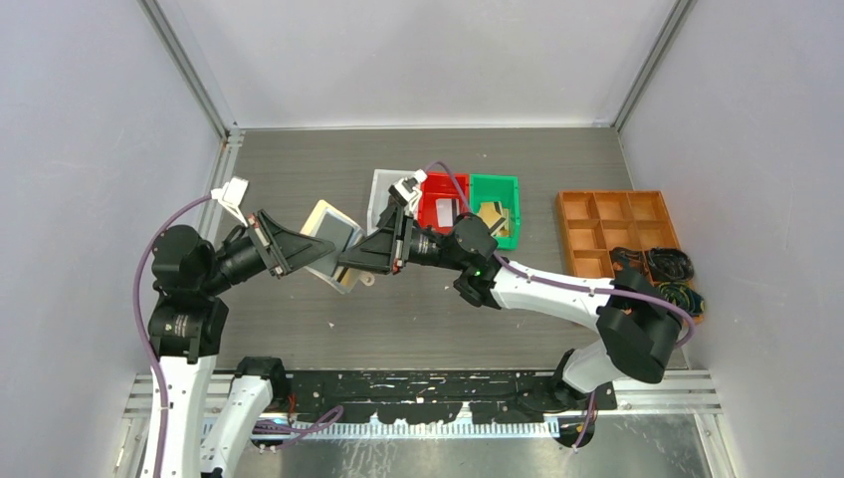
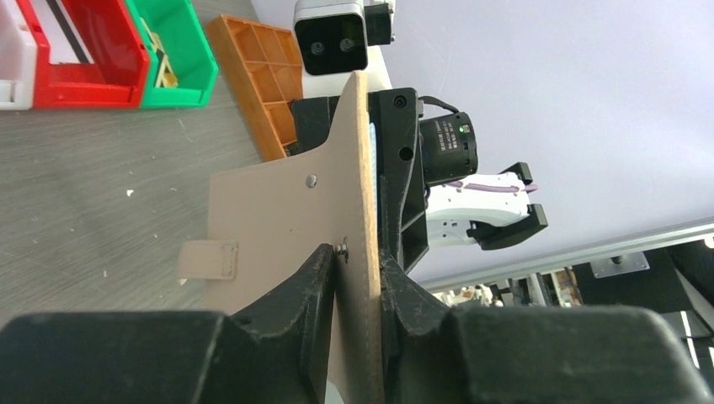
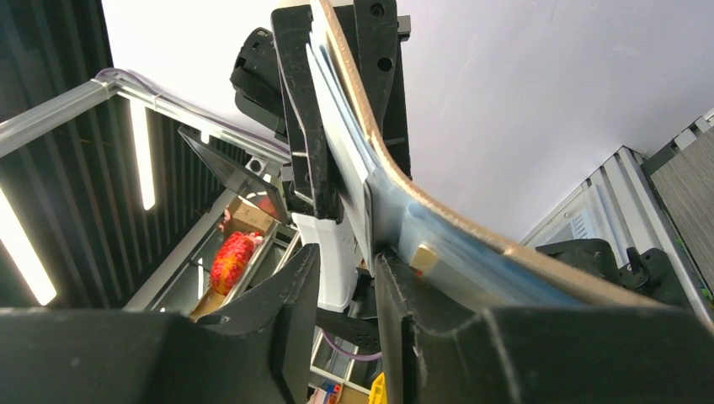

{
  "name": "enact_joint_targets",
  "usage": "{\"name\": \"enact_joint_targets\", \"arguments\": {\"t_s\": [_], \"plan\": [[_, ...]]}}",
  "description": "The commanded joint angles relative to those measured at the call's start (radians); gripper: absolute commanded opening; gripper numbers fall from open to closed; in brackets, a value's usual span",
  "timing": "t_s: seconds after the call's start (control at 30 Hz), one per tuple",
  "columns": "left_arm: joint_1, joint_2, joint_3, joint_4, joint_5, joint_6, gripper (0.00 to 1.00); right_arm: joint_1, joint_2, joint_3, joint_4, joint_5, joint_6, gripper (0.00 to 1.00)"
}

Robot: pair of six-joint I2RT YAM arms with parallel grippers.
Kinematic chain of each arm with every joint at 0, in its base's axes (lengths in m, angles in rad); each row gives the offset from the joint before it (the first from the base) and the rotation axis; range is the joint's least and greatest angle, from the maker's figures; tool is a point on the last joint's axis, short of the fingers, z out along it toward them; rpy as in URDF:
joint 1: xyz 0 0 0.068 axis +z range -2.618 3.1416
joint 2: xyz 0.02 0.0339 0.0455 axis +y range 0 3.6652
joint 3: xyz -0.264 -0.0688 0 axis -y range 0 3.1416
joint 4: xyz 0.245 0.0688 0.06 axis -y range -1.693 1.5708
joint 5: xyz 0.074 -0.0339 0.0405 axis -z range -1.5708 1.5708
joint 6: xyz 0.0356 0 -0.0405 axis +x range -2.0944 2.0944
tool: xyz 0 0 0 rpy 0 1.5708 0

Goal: Take the credit cards out of the card holder
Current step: Remove the credit card from the card holder.

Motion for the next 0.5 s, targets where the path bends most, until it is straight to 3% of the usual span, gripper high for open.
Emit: {"name": "enact_joint_targets", "arguments": {"t_s": [0.0,0.47], "plan": [[-0.005,-0.011,-0.027,0.121,0.139,-0.099,0.23,-0.002,-0.010,0.057,0.109,0.051,0.009,0.35],[-0.004,-0.011,-0.021,0.196,0.165,-0.168,0.08,-0.006,-0.053,-0.026,0.140,0.199,-0.002,0.25]]}}
